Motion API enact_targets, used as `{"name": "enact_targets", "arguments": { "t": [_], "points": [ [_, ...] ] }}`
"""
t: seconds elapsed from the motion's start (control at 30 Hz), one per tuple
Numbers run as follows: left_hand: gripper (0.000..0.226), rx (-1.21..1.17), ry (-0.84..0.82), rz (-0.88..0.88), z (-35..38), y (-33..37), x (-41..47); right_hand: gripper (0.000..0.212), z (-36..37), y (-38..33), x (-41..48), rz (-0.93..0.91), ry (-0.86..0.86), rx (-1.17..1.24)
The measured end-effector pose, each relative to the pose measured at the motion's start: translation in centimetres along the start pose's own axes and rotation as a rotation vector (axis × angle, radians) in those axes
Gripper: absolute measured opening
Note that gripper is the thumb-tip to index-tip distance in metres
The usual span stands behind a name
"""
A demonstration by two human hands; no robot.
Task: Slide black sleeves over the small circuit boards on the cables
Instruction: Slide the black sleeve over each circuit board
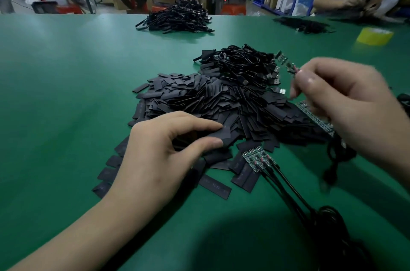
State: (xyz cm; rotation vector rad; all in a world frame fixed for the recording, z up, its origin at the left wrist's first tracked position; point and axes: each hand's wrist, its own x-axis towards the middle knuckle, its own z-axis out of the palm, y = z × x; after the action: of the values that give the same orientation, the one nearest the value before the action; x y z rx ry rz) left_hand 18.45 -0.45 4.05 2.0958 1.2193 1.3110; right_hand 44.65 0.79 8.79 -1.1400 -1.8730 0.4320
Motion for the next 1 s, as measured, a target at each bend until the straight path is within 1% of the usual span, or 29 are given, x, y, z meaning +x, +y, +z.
{"name": "enact_targets", "arguments": {
  "t": [0.03, 0.07, 0.1, 0.2, 0.3, 0.4, 0.57, 0.7, 1.0],
  "points": [
    [0.021, -0.006, 0.003, -0.003, 0.0, 0.0, 0.0, 0.036, -0.3, -0.1, 0.0, -0.061, 0.003, -0.125],
    [0.020, -0.009, 0.005, -0.004, 0.0, 0.0, 0.0, 0.036, -0.2, -0.3, -0.1, -0.093, -0.033, -0.200],
    [0.020, -0.010, 0.010, -0.006, -0.1, 0.0, 0.1, 0.036, 0.0, -0.4, -0.3, -0.099, -0.106, -0.234],
    [0.017, -0.014, 0.026, -0.010, -0.2, 0.1, 0.1, 0.035, 1.3, -0.5, -0.8, -0.039, -0.369, -0.255],
    [0.014, -0.031, 0.029, -0.021, -0.2, 0.1, 0.0, 0.035, 2.1, -0.4, -1.2, 0.046, -0.500, -0.169],
    [0.013, -0.027, 0.021, -0.015, -0.2, 0.2, 0.0, 0.039, 2.4, -0.3, -1.3, 0.087, -0.542, -0.089],
    [0.016, -0.034, -0.002, -0.019, -0.1, 0.1, 0.0, 0.036, 2.7, -0.4, -1.1, 0.112, -0.573, 0.021],
    [0.017, -0.029, -0.026, -0.012, -0.1, -0.1, 0.0, 0.037, 2.6, -0.1, -1.2, 0.139, -0.614, 0.071],
    [0.017, -0.084, -0.079, -0.067, -0.1, -0.6, -0.3, 0.035, 2.5, 0.3, -1.2, 0.154, -0.659, 0.139]
  ]
}}
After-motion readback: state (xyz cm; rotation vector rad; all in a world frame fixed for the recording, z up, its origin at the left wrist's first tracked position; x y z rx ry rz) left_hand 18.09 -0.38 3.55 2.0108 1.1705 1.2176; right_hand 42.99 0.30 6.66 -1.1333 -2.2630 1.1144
